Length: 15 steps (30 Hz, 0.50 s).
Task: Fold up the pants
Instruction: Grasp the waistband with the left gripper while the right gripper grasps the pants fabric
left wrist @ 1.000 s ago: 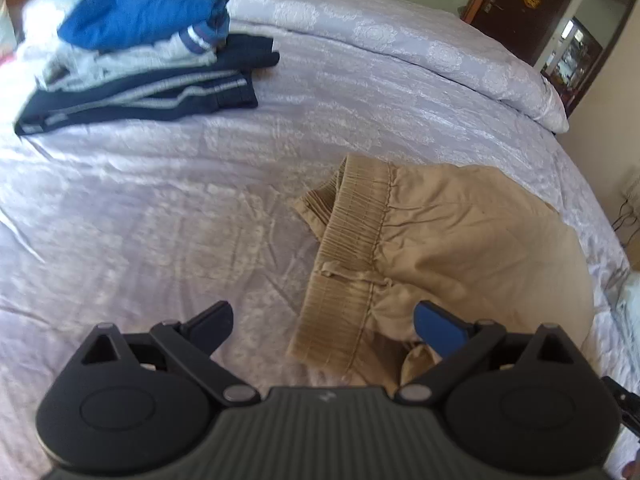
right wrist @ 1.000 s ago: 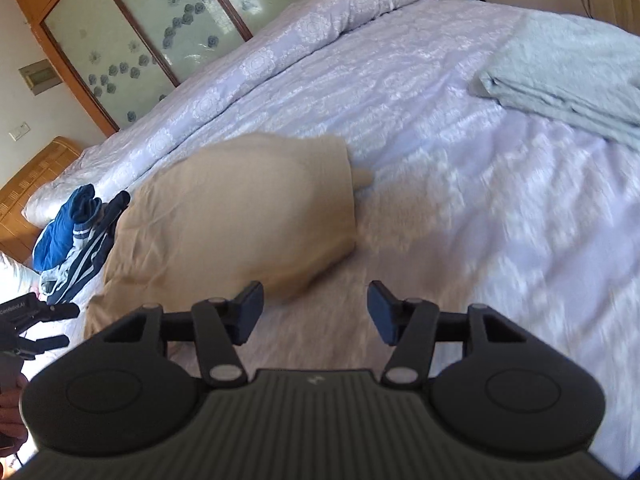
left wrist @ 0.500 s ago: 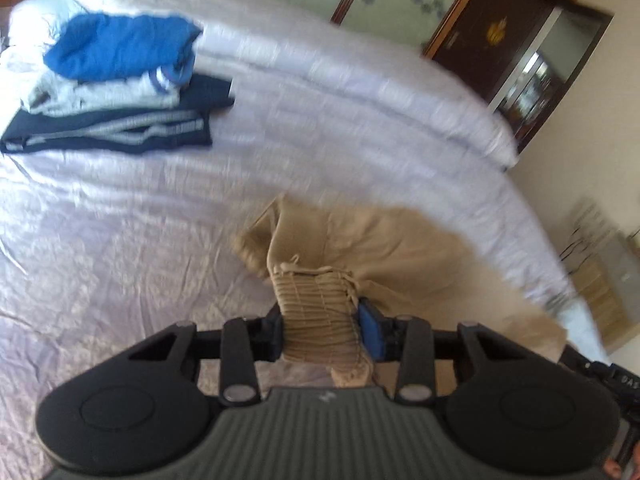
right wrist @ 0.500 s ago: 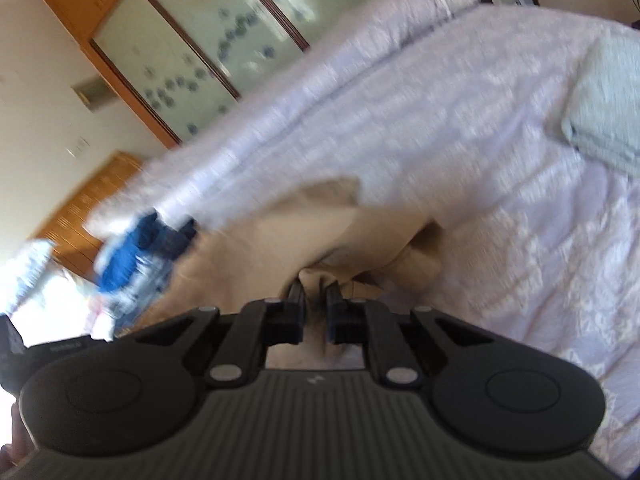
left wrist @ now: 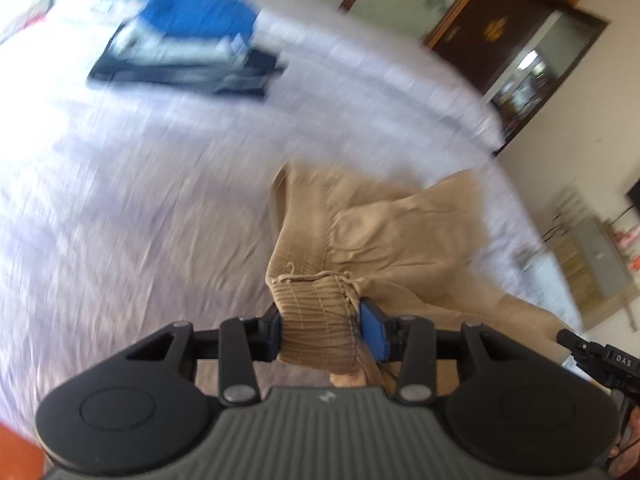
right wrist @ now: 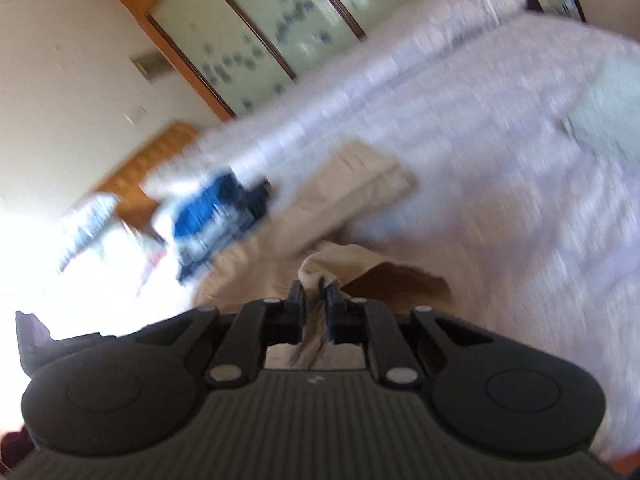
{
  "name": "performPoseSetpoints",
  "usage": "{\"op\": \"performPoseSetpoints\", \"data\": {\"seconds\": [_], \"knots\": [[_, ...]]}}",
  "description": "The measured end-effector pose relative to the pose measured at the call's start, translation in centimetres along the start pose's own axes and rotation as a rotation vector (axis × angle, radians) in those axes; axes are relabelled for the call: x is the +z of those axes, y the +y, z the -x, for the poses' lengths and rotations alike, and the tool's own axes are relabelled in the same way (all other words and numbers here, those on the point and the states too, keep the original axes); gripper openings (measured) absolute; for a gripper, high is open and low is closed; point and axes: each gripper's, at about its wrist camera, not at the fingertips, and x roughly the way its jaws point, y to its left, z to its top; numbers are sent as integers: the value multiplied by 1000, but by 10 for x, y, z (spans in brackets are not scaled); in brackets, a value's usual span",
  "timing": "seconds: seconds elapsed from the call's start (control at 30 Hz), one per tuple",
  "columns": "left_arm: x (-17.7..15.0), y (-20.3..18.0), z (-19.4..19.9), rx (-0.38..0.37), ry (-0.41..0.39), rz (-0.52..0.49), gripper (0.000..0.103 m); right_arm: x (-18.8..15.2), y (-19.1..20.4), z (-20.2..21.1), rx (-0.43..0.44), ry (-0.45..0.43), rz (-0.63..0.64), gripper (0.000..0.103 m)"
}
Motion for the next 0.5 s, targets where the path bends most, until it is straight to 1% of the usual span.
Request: {"op": "performPoseSetpoints", "data": {"seconds": [0.03, 0.07, 0.1, 0.13, 0.17, 0.23, 0.27, 0.3, 0.33, 0.4, 0.43, 0.47, 0.5], "knots": [[-12, 6, -9, 32, 41, 16, 39, -13, -5, -9, -42, 47, -11, 14], [-19, 9, -17, 67, 80, 21, 42, -24, -9, -19, -88, 96, -5, 19], [-27, 12, -22, 84, 112, 21, 45, -33, -11, -26, -130, 142, 10, 22], [-31, 16, -20, 78, 120, 21, 47, -38, -12, -30, -170, 170, 27, 29], [-31, 20, -13, 59, 114, 23, 50, -41, -12, -28, -193, 177, 47, 31], [-23, 30, 6, 12, 87, 40, 55, -29, -11, -16, -202, 141, 78, 34], [-17, 37, 17, 18, 48, 56, 57, -19, -11, -9, -203, 114, 88, 35], [-11, 42, 26, 40, 5, 66, 62, -9, -11, -4, -216, 82, 100, 36], [1, 47, 30, 64, -30, 68, 65, 4, -12, -2, -229, 56, 111, 39], [30, 51, 28, 94, -71, 64, 68, 32, -18, -7, -245, 11, 111, 43], [44, 48, 23, 92, -84, 46, 71, 42, -21, -13, -238, -18, 105, 50], [58, 44, 12, 90, -98, 26, 80, 52, -23, -21, -218, -50, 106, 60], [70, 39, 1, 87, -105, 15, 87, 59, -25, -31, -205, -79, 107, 65]]}}
